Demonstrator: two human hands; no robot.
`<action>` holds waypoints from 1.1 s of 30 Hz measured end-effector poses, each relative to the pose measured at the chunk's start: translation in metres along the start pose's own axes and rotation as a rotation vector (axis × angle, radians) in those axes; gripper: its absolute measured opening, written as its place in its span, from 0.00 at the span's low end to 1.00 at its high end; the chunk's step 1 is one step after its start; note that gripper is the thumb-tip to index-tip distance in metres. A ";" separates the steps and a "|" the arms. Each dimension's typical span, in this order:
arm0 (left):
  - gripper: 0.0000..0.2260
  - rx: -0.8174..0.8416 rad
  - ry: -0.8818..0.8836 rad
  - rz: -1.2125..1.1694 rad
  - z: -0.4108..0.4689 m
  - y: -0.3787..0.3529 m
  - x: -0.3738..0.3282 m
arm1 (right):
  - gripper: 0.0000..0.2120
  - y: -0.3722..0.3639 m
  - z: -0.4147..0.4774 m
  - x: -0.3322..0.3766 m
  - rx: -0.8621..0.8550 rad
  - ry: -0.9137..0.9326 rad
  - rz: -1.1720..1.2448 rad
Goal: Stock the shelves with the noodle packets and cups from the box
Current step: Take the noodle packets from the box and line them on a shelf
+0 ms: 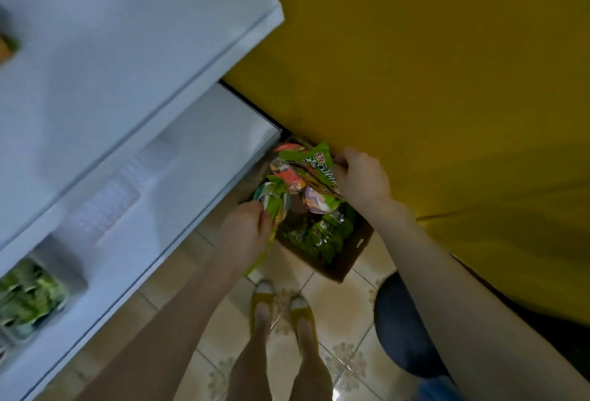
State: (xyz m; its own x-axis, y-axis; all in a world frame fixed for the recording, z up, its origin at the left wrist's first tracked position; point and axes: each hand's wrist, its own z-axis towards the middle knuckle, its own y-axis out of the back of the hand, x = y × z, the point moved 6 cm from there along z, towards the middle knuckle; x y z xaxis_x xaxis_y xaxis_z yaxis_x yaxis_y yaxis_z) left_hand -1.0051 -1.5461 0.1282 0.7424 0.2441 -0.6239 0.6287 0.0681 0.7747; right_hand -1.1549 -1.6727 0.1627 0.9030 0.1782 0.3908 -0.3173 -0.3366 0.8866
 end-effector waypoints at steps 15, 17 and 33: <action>0.20 -0.353 0.268 0.164 -0.151 0.183 -0.004 | 0.10 0.044 -0.069 0.191 0.137 0.572 -0.047; 0.19 -0.365 0.359 0.207 -0.178 0.202 0.011 | 0.10 0.038 -0.079 0.222 0.162 0.643 -0.077; 0.08 -0.716 0.733 0.247 -0.304 0.313 0.107 | 0.10 -0.012 -0.126 0.443 0.129 1.057 0.041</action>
State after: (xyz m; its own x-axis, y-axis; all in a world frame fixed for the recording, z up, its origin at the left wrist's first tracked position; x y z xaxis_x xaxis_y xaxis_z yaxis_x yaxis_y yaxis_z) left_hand -0.7996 -1.2044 0.3352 0.3589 0.8381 -0.4107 0.0184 0.4336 0.9009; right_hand -0.7877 -1.4731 0.3568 0.1630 0.8557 0.4912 -0.2526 -0.4450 0.8591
